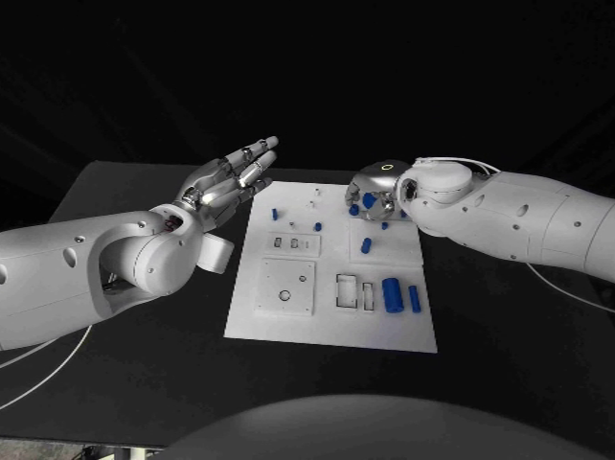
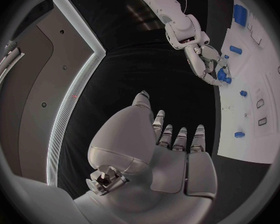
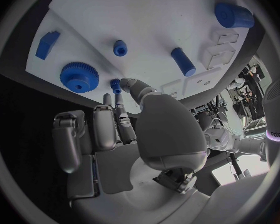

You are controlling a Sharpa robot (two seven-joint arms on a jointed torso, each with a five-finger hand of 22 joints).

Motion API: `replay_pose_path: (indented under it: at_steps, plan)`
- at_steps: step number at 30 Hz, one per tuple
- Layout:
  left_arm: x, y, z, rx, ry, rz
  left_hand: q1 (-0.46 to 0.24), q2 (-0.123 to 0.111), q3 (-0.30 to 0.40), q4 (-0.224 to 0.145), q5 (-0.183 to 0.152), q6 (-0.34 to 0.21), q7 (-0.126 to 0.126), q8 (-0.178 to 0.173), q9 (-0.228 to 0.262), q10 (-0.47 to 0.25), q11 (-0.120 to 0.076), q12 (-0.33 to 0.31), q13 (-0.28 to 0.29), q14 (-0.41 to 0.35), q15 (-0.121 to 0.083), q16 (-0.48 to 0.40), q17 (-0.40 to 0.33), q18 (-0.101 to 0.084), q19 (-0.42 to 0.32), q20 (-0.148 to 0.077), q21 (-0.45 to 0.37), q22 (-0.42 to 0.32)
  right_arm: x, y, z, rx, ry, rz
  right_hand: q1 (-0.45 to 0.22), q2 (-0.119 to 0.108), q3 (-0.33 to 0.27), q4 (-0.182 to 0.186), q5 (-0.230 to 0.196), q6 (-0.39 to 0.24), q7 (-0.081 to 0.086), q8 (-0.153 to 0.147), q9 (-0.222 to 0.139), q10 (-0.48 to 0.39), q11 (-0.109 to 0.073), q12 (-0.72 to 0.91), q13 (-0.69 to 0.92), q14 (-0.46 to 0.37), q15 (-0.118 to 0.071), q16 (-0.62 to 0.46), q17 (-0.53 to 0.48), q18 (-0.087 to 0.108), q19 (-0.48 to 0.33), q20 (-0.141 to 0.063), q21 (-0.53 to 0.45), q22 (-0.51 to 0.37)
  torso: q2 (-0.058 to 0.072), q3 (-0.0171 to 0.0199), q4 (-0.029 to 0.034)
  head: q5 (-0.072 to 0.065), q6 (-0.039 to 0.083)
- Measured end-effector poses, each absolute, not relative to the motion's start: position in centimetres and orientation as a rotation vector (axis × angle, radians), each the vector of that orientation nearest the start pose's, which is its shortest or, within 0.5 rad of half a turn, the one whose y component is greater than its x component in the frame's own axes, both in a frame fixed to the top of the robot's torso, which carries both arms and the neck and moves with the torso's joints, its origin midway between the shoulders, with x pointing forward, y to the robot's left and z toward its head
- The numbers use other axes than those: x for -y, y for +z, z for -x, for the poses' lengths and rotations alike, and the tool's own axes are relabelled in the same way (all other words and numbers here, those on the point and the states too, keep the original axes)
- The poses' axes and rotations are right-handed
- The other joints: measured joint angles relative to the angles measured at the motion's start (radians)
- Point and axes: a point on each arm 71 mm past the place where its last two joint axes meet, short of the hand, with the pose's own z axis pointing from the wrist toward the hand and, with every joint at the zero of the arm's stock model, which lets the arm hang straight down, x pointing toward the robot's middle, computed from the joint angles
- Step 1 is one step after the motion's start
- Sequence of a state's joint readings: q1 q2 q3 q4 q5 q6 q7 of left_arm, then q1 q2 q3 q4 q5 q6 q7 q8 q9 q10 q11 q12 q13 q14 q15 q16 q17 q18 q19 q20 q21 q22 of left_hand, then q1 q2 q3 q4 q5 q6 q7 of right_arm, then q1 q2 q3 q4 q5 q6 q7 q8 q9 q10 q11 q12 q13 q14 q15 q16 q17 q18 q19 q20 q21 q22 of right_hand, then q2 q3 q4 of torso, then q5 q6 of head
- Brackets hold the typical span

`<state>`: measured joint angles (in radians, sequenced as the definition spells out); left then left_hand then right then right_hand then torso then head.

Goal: Assemble the parts on the task board

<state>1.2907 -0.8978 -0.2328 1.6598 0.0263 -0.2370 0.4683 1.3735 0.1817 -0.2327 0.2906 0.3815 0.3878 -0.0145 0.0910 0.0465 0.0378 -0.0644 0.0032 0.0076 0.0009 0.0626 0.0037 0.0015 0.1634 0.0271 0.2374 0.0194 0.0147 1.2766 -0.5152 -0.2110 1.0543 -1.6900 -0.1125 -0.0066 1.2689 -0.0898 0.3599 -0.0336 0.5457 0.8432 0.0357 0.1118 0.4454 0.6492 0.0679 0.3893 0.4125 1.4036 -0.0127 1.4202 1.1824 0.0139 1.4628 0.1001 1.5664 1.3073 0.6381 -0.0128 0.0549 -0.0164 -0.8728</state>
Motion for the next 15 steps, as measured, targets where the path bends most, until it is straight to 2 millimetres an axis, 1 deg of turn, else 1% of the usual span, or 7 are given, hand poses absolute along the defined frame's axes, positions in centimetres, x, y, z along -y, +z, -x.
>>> replay_pose_path:
  at_steps: [2, 6, 8, 10, 12, 13, 15]
  plan:
    - [-19.55, -19.22, -44.97, -1.552, -1.654, 1.051, 0.0, 0.0, 0.0, 0.0, 0.0, 0.0, 0.0, 0.005, 0.0, 0.004, 0.004, 0.0, 0.001, 0.0, 0.0, 0.0, 0.0, 0.0, 0.0, 0.0, 0.0, 0.0, 16.33, -23.47, -55.07, -1.807, 0.353, 0.6, 0.001, 0.007, 0.001, 0.001, -0.008, 0.0, 0.0, 0.0, 0.002, 0.007, 0.0, 0.0, 0.0, 0.0, 0.0, 0.0, 0.0, 0.0, 0.0, 0.0, 0.0, 0.0, 0.0, 0.0, 0.0001, 0.0, 0.0]
    - [-19.57, -19.24, -45.0, -1.553, -1.652, 1.051, 0.0, 0.0, 0.0, 0.0, 0.004, 0.0, 0.0, 0.005, 0.0, 0.004, 0.004, 0.0, 0.001, 0.0, 0.0, 0.0, 0.0, 0.0, 0.004, 0.003, 0.0, 0.0, 16.26, -23.58, -55.08, -1.799, 0.358, 0.598, -0.001, 0.01, 0.006, 0.001, -0.023, 0.009, 0.002, 0.0, 0.009, 0.021, -0.007, 0.0, -0.001, 0.0, 0.0, 0.0, -0.002, 0.0, 0.0, 0.0, 0.0, 0.001, 0.0, 0.0, 0.0001, 0.001, 0.0]
    - [-19.59, -19.25, -45.02, -1.553, -1.651, 1.052, 0.0, 0.0, 0.0, 0.0, 0.004, 0.0, 0.0, 0.005, 0.0, 0.004, 0.004, 0.0, 0.001, 0.0, 0.0, 0.0, 0.0, 0.0, 0.004, 0.003, 0.0, 0.0, 16.21, -23.63, -55.08, -1.796, 0.361, 0.597, 0.004, 0.015, 0.006, 0.001, -0.031, 0.013, -0.002, 0.002, 0.011, 0.028, -0.008, 0.0, -0.002, -0.001, -0.001, 0.0, -0.002, 0.0, 0.0, 0.0, 0.0, 0.001, 0.0, 0.0, 0.0001, 0.001, 0.0]
    - [-19.6, -19.27, -45.05, -1.553, -1.65, 1.052, 0.005, 0.005, 0.0, 0.0, 0.004, 0.003, 0.003, 0.005, 0.0, 0.004, 0.004, 0.0, 0.001, 0.0, 0.0, 0.0, 0.0, 0.0, 0.004, 0.003, 0.0, 0.0, 16.16, -23.7, -55.1, -1.793, 0.363, 0.597, 0.004, 0.015, 0.006, 0.001, -0.034, 0.013, -0.002, 0.004, 0.014, 0.034, -0.013, 0.0, -0.003, -0.003, -0.003, 0.0, -0.003, 0.0, 0.0, 0.0, 0.0, 0.001, 0.0, 0.0, 0.0, 0.001, 0.0]
    - [-19.61, -19.29, -45.07, -1.554, -1.648, 1.052, 0.005, 0.005, 0.0, 0.0, 0.004, 0.005, 0.005, 0.005, 0.0, 0.004, 0.004, 0.0, 0.001, 0.0, 0.0, 0.0, 0.0, 0.0, 0.004, 0.003, 0.0, 0.001, 16.12, -23.76, -55.14, -1.79, 0.365, 0.596, 0.004, 0.015, 0.009, 0.003, -0.037, 0.024, 0.002, 0.011, 0.02, 0.043, -0.015, 0.0, -0.005, -0.006, -0.006, 0.0, -0.006, 0.0, 0.0, 0.0, 0.0, 0.001, -0.001, 0.0, 0.0, 0.001, 0.0]
    - [-19.61, -19.3, -45.09, -1.554, -1.648, 1.053, 0.005, 0.005, 0.0, 0.0, 0.004, 0.005, 0.005, 0.005, 0.0, 0.004, 0.004, 0.0, 0.001, 0.0, 0.0, 0.0, 0.0, 0.0, 0.004, 0.003, 0.0, 0.001, 16.11, -23.8, -55.16, -1.788, 0.365, 0.596, 0.008, 0.019, 0.012, 0.0, -0.037, 0.03, 0.008, 0.013, 0.025, 0.051, -0.023, 0.0, -0.006, -0.007, -0.007, 0.0, -0.007, 0.0, 0.001, -0.001, 0.0, 0.001, -0.001, 0.0, 0.0, 0.001, 0.0]
    - [-19.61, -19.32, -45.11, -1.555, -1.647, 1.053, 0.008, 0.002, 0.0, 0.0, 0.004, 0.005, 0.005, 0.005, 0.0, 0.006, 0.006, 0.0, 0.001, 0.0, 0.0, 0.0, 0.0, 0.0, 0.004, 0.003, 0.0, 0.001, 16.08, -23.9, -55.22, -1.785, 0.366, 0.595, 0.009, 0.02, 0.017, 0.001, -0.037, 0.042, 0.016, 0.022, 0.034, 0.07, -0.031, 0.0, -0.009, -0.011, -0.011, -0.004, -0.007, 0.0, 0.005, -0.006, 0.0, 0.001, -0.001, -0.0001, 0.0001, 0.001, 0.0]
